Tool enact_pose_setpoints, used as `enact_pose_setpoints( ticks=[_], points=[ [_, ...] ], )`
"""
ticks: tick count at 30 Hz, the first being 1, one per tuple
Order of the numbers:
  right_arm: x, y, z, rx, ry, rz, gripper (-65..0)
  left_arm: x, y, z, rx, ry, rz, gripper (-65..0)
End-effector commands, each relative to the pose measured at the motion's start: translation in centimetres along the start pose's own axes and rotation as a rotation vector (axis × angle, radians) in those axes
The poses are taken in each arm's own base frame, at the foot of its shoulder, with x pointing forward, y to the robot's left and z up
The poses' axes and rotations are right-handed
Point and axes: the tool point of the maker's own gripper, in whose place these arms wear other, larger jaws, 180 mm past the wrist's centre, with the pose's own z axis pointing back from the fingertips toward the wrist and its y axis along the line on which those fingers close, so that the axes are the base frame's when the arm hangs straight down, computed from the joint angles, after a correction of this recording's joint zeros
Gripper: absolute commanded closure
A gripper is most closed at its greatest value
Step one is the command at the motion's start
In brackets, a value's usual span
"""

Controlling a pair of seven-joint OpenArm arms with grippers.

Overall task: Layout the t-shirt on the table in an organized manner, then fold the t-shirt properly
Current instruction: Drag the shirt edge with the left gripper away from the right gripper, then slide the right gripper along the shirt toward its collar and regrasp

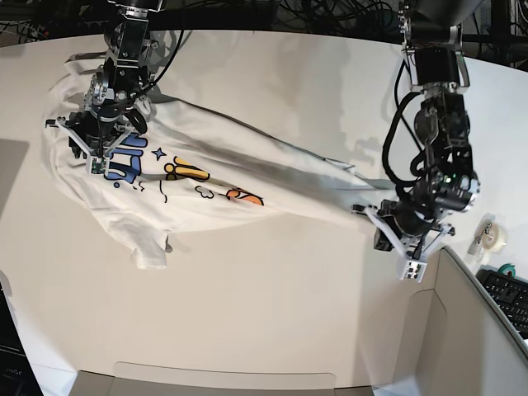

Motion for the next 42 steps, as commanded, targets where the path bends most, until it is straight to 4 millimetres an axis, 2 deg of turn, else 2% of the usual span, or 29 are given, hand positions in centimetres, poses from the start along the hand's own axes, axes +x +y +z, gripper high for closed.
enact_pose_setpoints(
  ticks=[1, 4, 5, 13, 17, 19, 23, 26, 28, 31, 36, 38, 42],
  points=[
    [0.1, 0.3, -0.1, 0.019, 0.015, -0.009, -11.9, 1.5, 0.6, 1.8, 0.03, -0.059, -0.039, 0.0],
    [0.8, 0.2, -0.3, 0.014, 0.006, -0.016, -11.9, 0.5, 0.7, 4.5, 0.061, -0.07, -0.096, 0.0],
    [0.9, 0.1, -0.4, 0.013, 0.005, -0.016, -11.9, -0.4, 0.8, 5.2, 0.07, -0.057, -0.108, 0.0],
    [1.8, 0.5, -0.9, 0.018, 0.0, -0.027, -11.9, -9.6, 3.1, 7.6, 0.073, 0.147, -0.208, 0.0],
    [2.1, 0.7, -1.1, 0.022, 0.0, -0.033, -11.9, -12.2, 4.2, 8.9, 0.084, 0.204, -0.22, 0.0],
    [2.2, 0.8, -1.1, 0.025, 0.0, -0.035, -11.9, -12.9, 4.4, 9.2, 0.087, 0.221, -0.215, 0.0],
    [3.5, 0.4, -1.2, 0.016, -0.025, -0.051, -11.9, -14.2, 4.0, 9.4, 0.075, 0.254, -0.214, 0.0],
    [5.0, -0.1, -1.0, 0.004, -0.059, -0.074, -12.2, -15.7, 3.7, 9.8, 0.061, 0.289, -0.211, 0.0],
    [6.1, -0.5, -0.6, -0.002, -0.083, -0.093, -12.2, -15.8, 3.4, 9.7, 0.05, 0.279, -0.208, 0.0],
    [7.1, 0.8, 0.2, 0.063, -0.059, -0.095, -12.2, -16.6, 2.3, 9.3, 0.012, 0.281, -0.217, 0.0],
    [6.9, 1.9, 0.9, 0.142, 0.058, -0.041, -12.2, -17.0, 1.3, 8.9, -0.018, 0.293, -0.227, 0.0],
    [6.9, 1.6, 0.8, 0.147, 0.108, -0.025, -12.0, -17.0, 1.3, 8.9, -0.018, 0.293, -0.227, 0.0],
    [6.6, -0.1, 0.1, 0.129, 0.169, 0.026, -12.0, -17.0, 1.3, 9.0, -0.018, 0.295, -0.228, 0.0]
  ],
)
